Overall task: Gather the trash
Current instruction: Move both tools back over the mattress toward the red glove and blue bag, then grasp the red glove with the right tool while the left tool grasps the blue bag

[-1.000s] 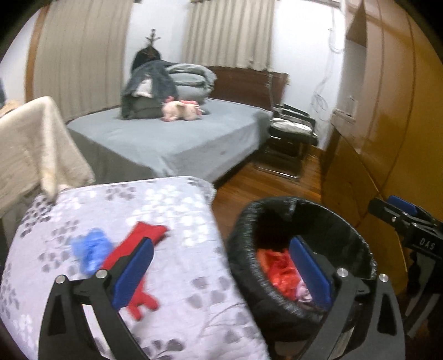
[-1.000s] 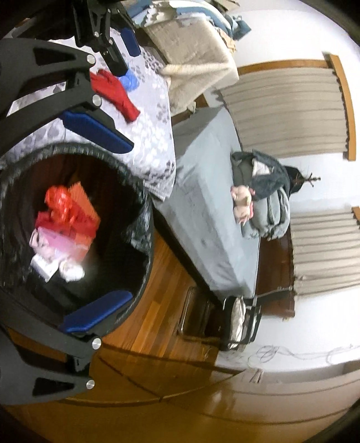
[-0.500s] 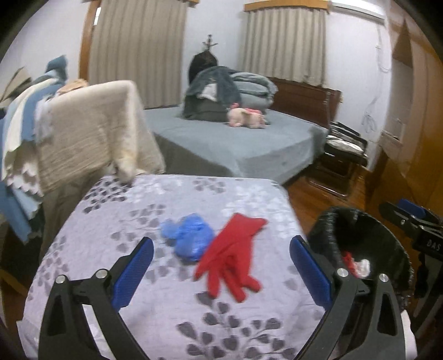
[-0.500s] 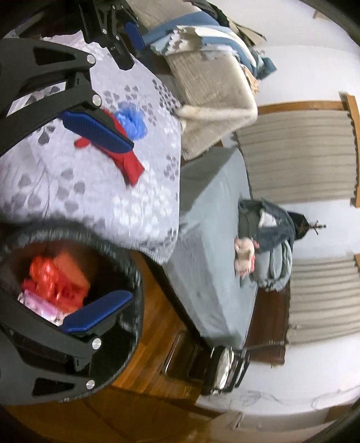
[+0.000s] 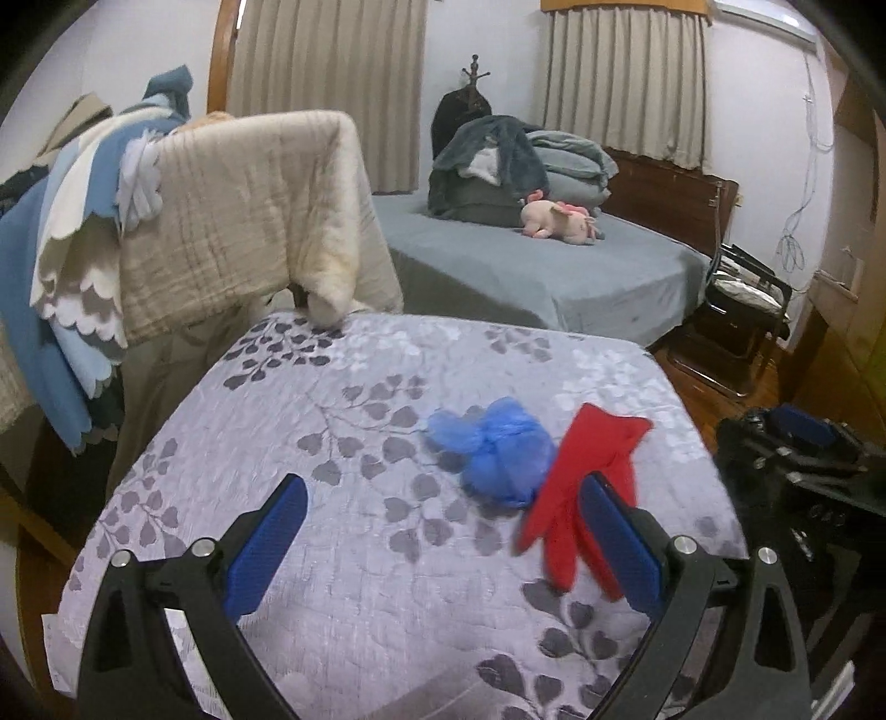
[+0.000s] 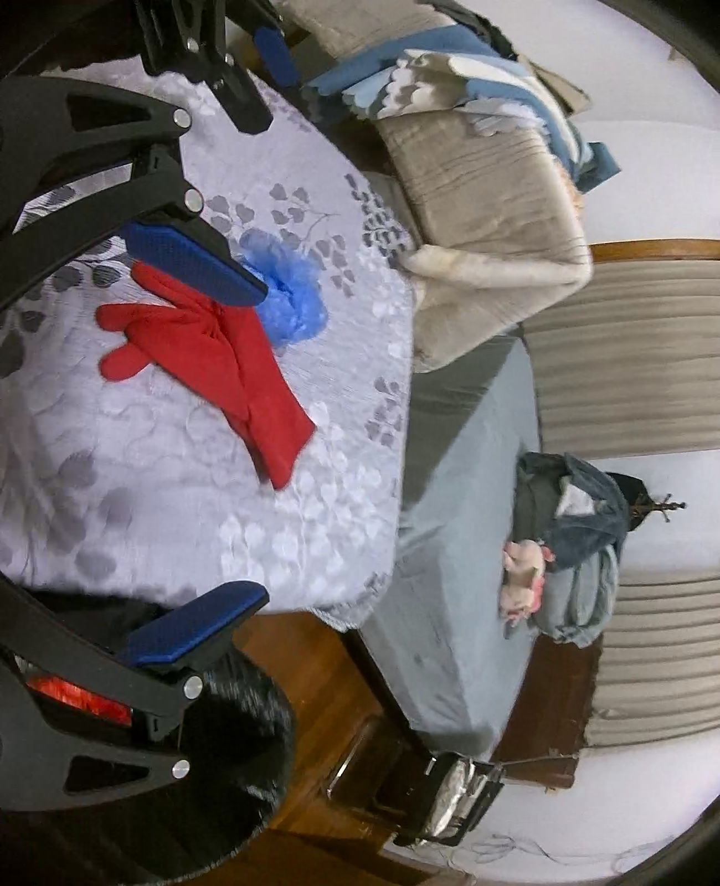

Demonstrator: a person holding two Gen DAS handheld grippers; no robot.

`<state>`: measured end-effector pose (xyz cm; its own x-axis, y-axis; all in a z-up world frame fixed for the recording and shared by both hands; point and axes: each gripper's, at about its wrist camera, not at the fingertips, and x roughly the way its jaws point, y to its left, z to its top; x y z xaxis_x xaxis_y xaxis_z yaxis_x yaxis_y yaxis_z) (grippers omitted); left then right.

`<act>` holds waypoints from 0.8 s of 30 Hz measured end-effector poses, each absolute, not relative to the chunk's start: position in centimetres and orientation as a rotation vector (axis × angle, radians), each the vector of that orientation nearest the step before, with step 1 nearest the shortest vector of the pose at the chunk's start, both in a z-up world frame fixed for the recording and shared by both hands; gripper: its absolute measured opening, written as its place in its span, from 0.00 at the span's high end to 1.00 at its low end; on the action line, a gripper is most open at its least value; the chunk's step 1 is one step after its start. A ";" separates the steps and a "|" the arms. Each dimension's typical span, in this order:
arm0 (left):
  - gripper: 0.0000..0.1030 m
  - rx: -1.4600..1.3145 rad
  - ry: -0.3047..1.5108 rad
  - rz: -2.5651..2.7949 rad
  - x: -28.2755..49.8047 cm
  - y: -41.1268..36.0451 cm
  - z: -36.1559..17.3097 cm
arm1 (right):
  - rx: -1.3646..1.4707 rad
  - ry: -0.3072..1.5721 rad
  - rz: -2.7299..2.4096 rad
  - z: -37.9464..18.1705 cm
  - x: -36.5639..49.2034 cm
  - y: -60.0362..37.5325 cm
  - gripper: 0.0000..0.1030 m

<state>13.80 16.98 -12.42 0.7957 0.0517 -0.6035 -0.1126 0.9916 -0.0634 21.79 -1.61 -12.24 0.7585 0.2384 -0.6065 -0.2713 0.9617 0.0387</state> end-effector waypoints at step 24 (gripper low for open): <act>0.06 -0.124 0.730 0.109 17.4 20.8 -16.9 | -0.079 0.864 0.348 -19.5 27.0 4.1 0.37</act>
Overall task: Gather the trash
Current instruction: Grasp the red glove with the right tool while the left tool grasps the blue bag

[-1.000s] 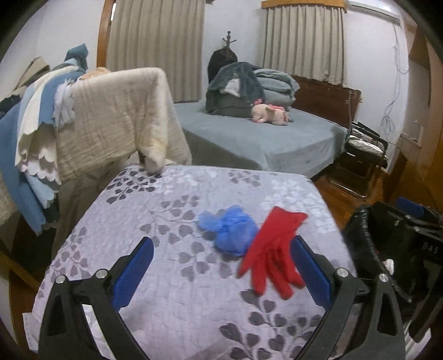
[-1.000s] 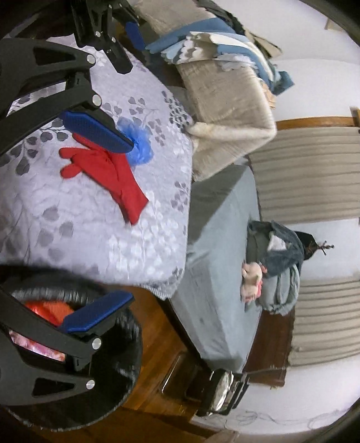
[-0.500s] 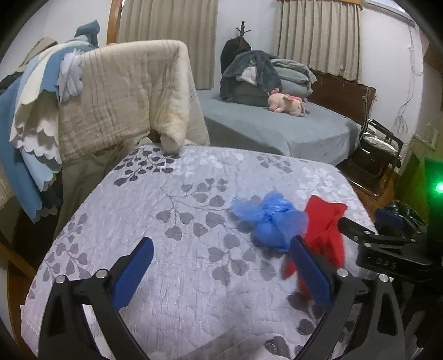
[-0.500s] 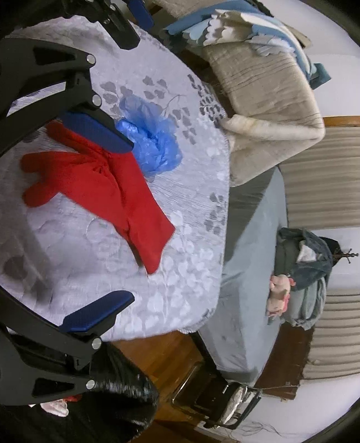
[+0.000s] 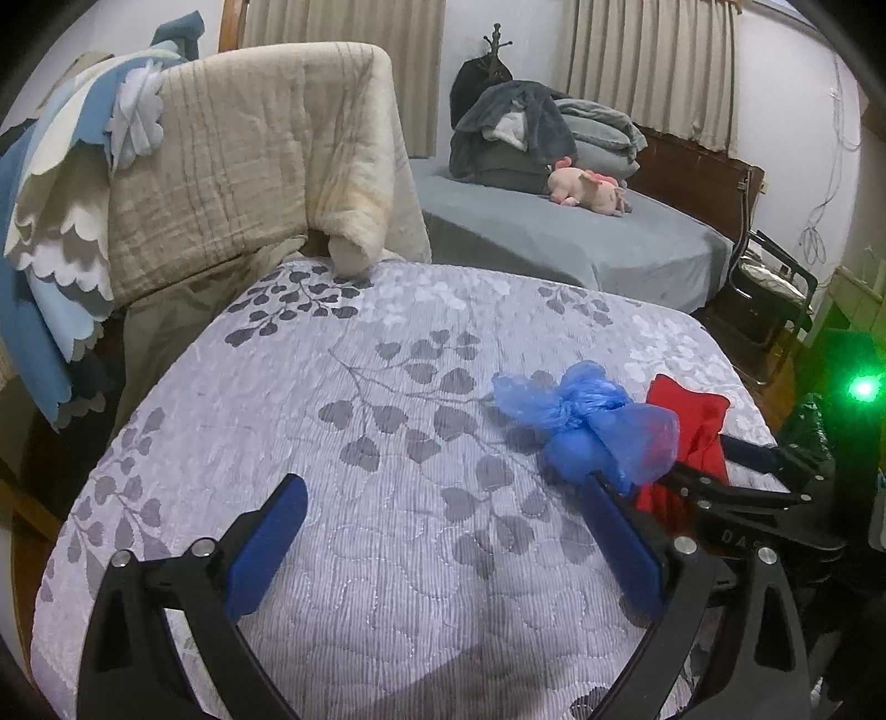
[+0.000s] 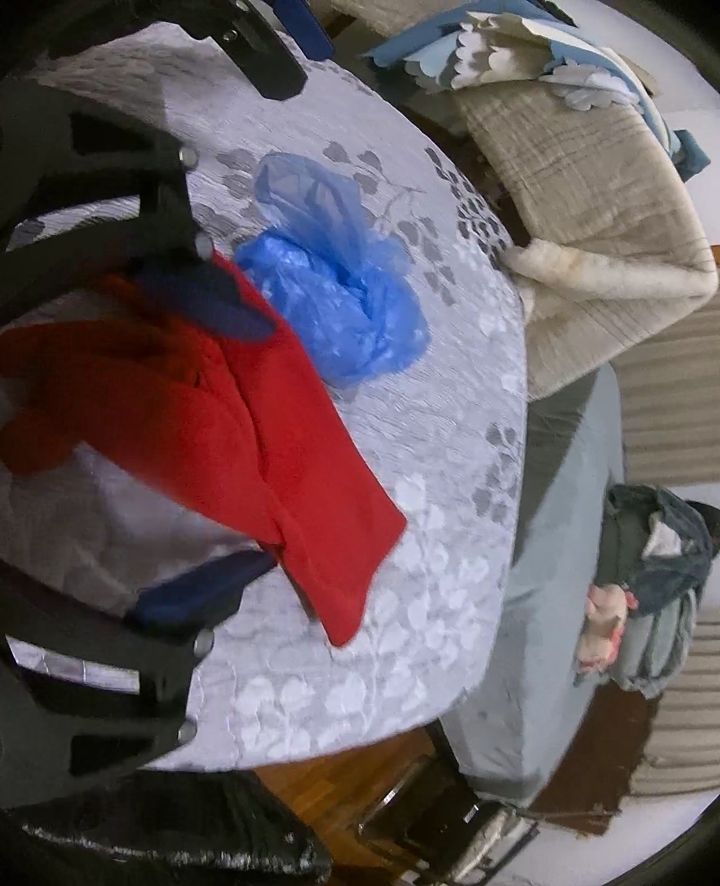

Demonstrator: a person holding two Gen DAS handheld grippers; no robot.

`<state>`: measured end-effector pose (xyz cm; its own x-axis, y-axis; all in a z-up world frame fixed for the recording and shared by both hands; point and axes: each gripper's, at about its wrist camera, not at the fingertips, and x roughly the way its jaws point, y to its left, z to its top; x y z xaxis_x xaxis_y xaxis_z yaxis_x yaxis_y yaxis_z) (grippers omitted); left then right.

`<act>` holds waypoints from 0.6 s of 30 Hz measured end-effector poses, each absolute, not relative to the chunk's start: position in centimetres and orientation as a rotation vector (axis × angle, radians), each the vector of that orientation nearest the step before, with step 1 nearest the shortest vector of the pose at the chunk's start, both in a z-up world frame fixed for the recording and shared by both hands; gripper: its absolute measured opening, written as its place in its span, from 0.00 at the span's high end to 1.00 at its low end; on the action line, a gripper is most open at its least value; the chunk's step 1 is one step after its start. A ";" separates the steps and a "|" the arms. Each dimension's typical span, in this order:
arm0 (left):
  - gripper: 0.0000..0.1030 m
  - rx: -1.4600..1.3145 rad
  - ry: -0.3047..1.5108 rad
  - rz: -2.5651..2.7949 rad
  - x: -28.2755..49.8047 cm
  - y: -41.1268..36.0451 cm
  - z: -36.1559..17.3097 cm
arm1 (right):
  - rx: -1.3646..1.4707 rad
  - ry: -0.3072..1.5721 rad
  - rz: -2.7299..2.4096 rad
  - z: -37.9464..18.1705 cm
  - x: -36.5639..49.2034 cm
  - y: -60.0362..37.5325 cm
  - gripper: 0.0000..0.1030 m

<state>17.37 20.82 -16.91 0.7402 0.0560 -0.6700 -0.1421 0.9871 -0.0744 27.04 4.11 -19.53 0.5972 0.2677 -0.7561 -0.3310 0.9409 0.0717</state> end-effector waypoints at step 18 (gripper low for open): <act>0.06 -0.114 0.729 0.056 19.2 18.3 -16.4 | -0.043 0.818 0.384 -16.9 27.2 1.2 0.89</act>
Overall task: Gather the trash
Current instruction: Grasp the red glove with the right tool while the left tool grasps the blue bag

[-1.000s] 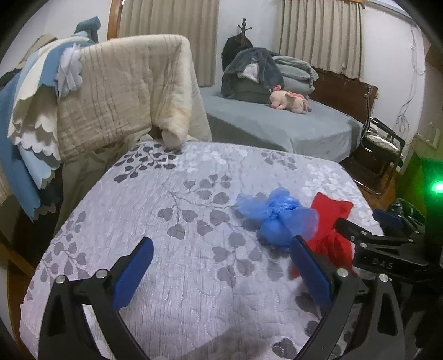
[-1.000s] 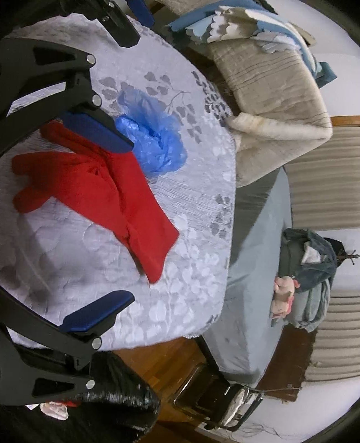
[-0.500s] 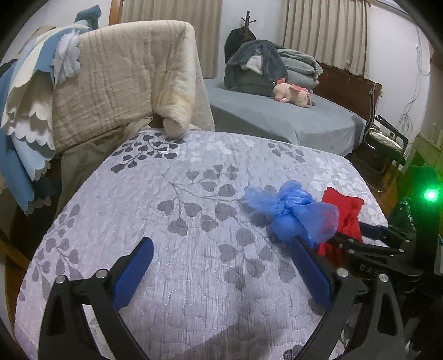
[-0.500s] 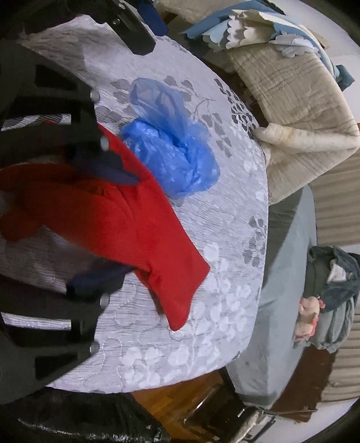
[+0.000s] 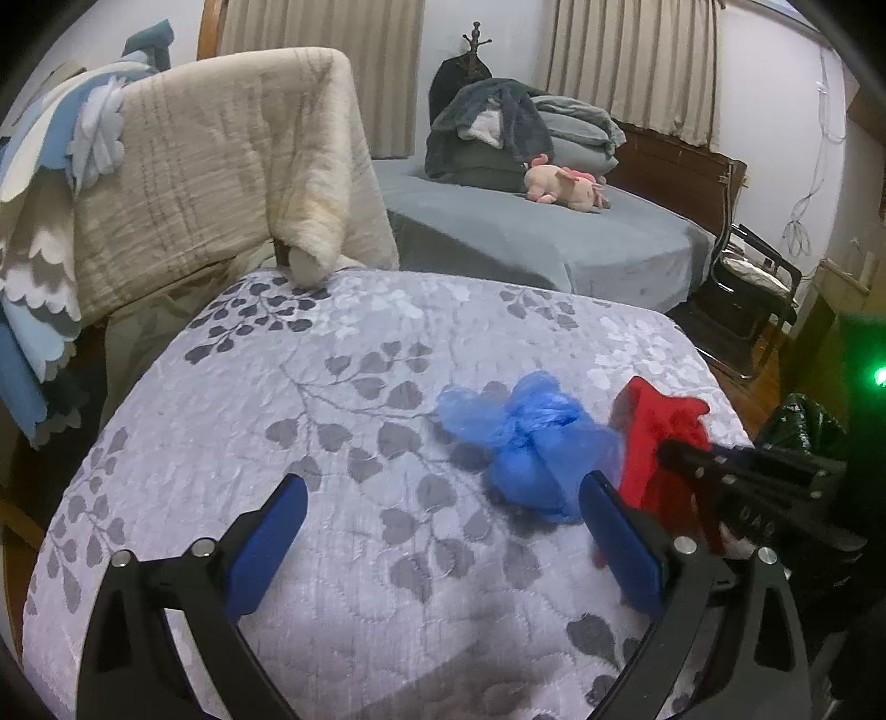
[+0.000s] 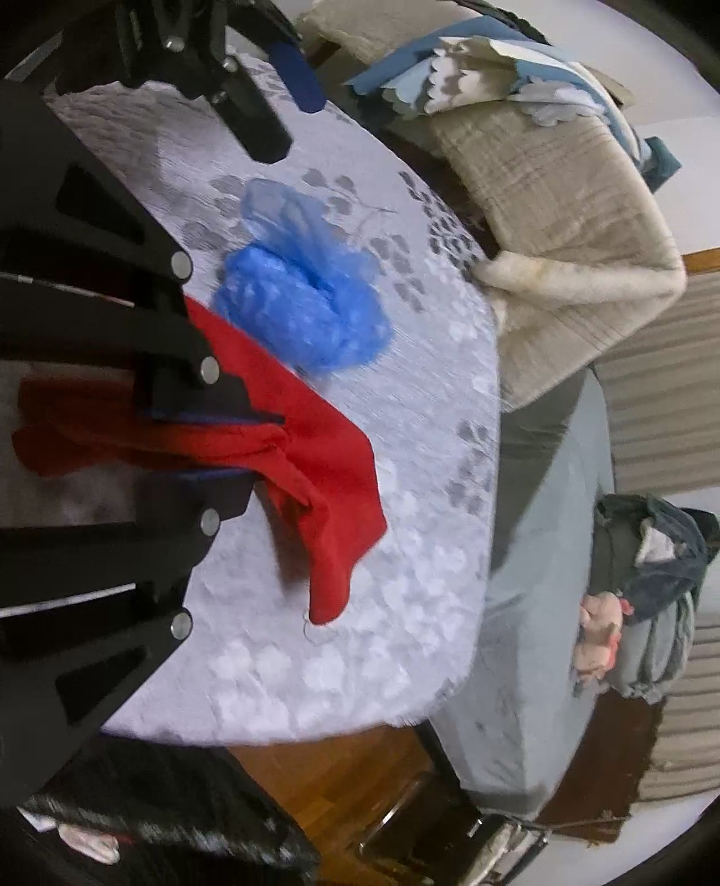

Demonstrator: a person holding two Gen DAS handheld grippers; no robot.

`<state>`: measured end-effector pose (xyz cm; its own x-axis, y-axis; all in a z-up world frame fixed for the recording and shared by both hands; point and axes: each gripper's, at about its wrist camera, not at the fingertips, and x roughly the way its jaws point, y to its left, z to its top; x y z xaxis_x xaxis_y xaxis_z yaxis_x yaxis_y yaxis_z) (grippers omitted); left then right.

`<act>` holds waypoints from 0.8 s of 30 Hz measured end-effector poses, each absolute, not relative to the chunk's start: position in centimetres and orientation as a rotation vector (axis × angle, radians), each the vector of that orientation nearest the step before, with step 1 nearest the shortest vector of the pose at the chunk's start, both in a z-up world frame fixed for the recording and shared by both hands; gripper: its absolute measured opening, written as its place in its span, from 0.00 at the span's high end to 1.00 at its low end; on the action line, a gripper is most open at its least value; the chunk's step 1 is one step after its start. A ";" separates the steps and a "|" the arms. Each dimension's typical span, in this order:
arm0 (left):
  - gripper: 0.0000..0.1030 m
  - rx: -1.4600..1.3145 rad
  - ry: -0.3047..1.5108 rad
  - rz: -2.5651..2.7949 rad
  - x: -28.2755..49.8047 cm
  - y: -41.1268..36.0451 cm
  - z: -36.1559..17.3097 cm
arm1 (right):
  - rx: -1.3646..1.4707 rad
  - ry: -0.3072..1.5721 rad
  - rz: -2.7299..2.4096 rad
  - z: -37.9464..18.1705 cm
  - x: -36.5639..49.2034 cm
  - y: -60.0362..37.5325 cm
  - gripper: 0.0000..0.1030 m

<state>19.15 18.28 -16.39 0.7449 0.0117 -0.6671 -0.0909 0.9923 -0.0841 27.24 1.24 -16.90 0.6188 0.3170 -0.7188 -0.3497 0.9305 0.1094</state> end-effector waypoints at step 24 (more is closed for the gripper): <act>0.52 -0.161 0.849 -0.068 25.7 13.7 -20.5 | -0.029 0.799 0.316 -15.7 28.3 -2.5 0.89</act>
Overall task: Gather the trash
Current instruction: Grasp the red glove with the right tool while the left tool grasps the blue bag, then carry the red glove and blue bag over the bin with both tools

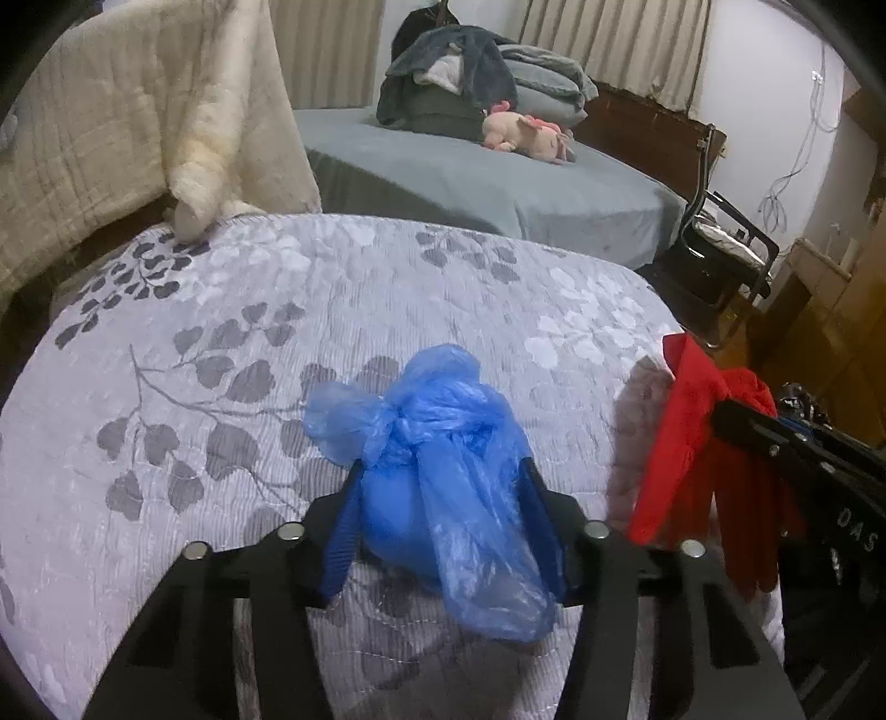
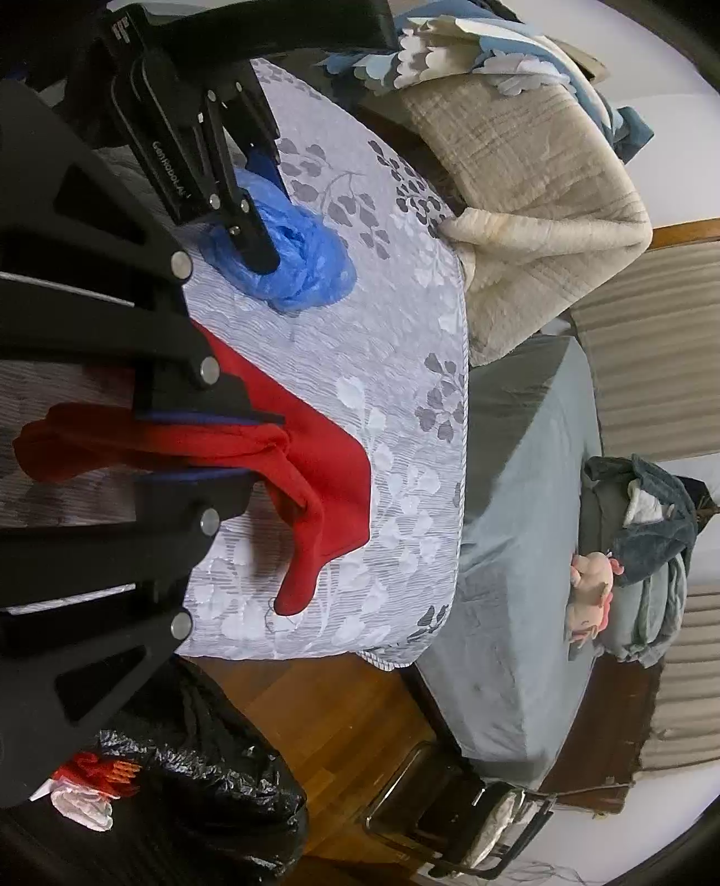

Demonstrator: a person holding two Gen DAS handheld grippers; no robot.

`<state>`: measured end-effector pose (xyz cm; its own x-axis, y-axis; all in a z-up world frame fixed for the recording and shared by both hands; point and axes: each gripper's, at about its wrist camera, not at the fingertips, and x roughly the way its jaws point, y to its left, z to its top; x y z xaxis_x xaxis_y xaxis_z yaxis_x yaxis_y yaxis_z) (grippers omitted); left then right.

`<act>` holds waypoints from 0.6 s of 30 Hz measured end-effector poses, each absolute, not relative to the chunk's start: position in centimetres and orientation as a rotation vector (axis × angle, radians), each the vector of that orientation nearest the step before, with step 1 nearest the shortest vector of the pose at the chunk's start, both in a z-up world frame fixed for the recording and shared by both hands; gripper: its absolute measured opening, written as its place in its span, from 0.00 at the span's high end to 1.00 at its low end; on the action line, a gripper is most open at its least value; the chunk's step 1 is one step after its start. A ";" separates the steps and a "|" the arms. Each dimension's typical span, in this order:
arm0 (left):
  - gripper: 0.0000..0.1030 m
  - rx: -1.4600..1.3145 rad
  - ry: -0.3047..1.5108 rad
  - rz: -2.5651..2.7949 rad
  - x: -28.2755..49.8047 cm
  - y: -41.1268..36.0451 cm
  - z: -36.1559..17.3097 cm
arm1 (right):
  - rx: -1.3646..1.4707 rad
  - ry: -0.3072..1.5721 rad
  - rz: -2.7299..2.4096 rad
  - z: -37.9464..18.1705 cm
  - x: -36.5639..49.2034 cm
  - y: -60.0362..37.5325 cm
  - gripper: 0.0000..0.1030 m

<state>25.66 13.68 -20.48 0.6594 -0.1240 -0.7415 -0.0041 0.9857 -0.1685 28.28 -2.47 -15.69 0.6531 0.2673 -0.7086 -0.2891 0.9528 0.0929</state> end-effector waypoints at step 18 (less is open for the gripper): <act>0.59 -0.134 0.754 -0.076 21.0 12.2 -14.0 | -0.023 0.720 0.364 -10.9 25.0 -2.6 0.89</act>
<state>21.01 12.22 -13.97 0.7266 -0.1167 -0.6771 0.0202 0.9887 -0.1487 25.05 -2.59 -10.85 0.6916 0.3180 -0.6485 -0.3340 0.9369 0.1032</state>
